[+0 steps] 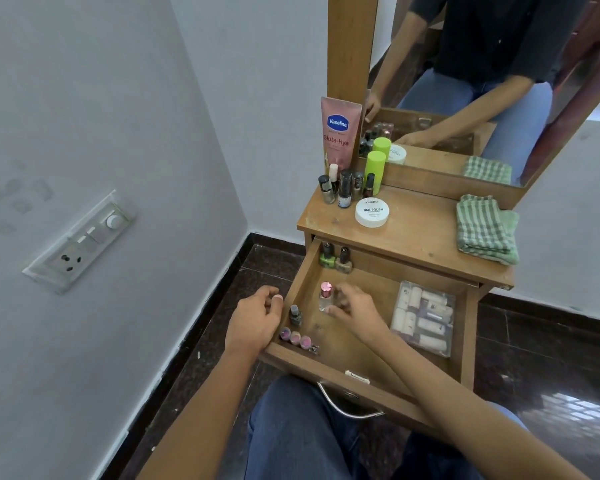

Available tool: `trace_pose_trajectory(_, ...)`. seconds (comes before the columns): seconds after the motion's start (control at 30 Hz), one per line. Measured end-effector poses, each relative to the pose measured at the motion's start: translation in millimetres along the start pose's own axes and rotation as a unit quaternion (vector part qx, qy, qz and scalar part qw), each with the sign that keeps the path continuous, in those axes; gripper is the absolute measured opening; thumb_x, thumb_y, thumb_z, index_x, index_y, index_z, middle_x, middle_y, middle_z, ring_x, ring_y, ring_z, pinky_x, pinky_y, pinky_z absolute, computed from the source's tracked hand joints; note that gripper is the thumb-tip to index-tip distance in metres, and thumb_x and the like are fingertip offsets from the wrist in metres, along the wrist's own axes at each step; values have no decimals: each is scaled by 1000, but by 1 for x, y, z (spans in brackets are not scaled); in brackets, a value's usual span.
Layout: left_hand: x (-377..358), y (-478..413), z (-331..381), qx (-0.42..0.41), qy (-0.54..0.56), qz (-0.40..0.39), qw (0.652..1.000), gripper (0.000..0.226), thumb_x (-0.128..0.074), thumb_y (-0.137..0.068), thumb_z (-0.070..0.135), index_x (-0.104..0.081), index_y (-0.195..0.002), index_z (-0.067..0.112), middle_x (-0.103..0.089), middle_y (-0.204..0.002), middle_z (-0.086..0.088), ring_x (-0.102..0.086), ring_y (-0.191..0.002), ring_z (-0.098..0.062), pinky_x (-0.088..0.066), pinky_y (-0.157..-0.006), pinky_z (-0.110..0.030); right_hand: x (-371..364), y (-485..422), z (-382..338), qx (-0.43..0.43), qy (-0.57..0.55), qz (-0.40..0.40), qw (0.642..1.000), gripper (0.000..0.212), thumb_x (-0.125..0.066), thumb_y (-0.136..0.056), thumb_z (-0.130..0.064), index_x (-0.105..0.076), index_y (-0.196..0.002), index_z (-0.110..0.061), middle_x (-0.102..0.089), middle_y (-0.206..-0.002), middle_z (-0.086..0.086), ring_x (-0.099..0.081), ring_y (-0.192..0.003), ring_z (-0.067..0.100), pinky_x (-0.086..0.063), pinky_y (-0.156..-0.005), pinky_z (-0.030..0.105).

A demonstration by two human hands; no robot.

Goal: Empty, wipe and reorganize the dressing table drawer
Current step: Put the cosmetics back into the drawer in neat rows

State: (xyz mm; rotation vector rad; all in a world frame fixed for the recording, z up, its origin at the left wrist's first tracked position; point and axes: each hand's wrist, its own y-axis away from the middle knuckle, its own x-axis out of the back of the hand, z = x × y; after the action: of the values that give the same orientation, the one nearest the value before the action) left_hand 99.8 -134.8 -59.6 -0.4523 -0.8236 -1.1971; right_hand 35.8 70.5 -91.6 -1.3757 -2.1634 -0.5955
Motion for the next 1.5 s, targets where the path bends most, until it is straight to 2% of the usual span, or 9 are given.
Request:
trace_pose_trajectory(0.2, 1, 0, 0, -1, -8, -3, 1000, 33, -45, -99, 38, -59, -126, 24, -68, -91, 5, -64, -83, -11, -55, -81, -38, -14, -6, -9, 6, -5, -27, 1000, 25, -70, -84, -11, -57, -105, -13, -58, -104, 4, -63, -89, 16, -54, -82, 33)
trace_pose_trajectory(0.33, 1, 1, 0, -1, -9, -3, 1000, 34, -45, -99, 37, -59, -126, 23, -69, -94, 3, -64, -85, -12, -55, -83, -38, -25, -9, -16, 16, -3, -41, 999, 25, -71, -83, -10, -54, -99, -18, -57, -100, 3, -62, -85, 14, -52, -74, 21)
trace_pose_trajectory(0.47, 1, 0, 0, -3, -10, -6, 1000, 34, -45, -99, 37, -59, -127, 23, -70, -97, 2, -64, -87, -13, -55, -84, -39, -30, -12, -17, 16, 1, -39, 999, 26, -70, -84, -7, -58, -106, -9, -51, -98, -2, -56, -81, 8, -44, -66, 10)
trace_pose_trajectory(0.77, 2, 1, 1, -6, -7, -4, 1000, 32, -45, -100, 36, -60, -125, 22, -68, -88, 4, -63, -80, -10, -54, -75, -33, -32, -13, -16, 26, 13, -41, 999, 29, -68, -86, -7, -55, -111, -7, -50, -103, 1, -58, -88, 14, -52, -80, 25)
trace_pose_trajectory(0.97, 2, 1, 1, -5, -9, -5, 1000, 31, -45, -100, 36, -60, -123, 23, -68, -88, 6, -64, -79, -8, -56, -76, -34, -35, -12, -15, 19, 9, -45, 999, 34, -66, -87, -7, -54, -119, -10, -53, -114, 4, -61, -100, 18, -51, -84, 22)
trace_pose_trajectory(1.07, 1, 1, 1, -6, -9, -6, 1000, 31, -45, -100, 36, -60, -124, 23, -67, -85, 7, -63, -76, -7, -55, -73, -32, -28, -10, -15, 17, -5, -43, 999, 40, -65, -88, -7, -52, -126, -11, -53, -121, 5, -62, -94, 11, -52, -76, 14)
trace_pose_trajectory(1.23, 2, 1, 1, -8, -8, -7, 1000, 31, -45, -100, 37, -59, -124, 23, -66, -83, 8, -63, -76, -7, -54, -72, -31, 21, -21, -36, 61, 36, 110, 991, 24, -58, -93, -18, -60, -117, -18, -59, -111, -6, -58, -90, 3, -53, -85, 21)
trace_pose_trajectory(1.37, 2, 1, 0, -10, 1, -6, 1000, 33, -44, -99, 37, -60, -125, 22, -67, -85, 7, -63, -77, -8, -56, -77, -37, 90, -54, -59, 107, 19, 271, 956, 18, -61, -91, -16, -64, -108, -13, -60, -101, -6, -57, -83, 6, -46, -71, 12)
trace_pose_trajectory(1.5, 2, 1, 0, -9, 3, -7, 1000, 33, -44, -100, 37, -58, -126, 23, -69, -91, 3, -63, -80, -9, -56, -77, -35, 138, -100, -54, 53, 30, 312, 948, 22, -63, -87, -13, -62, -108, -8, -61, -103, 8, -56, -86, 15, -47, -77, 25)
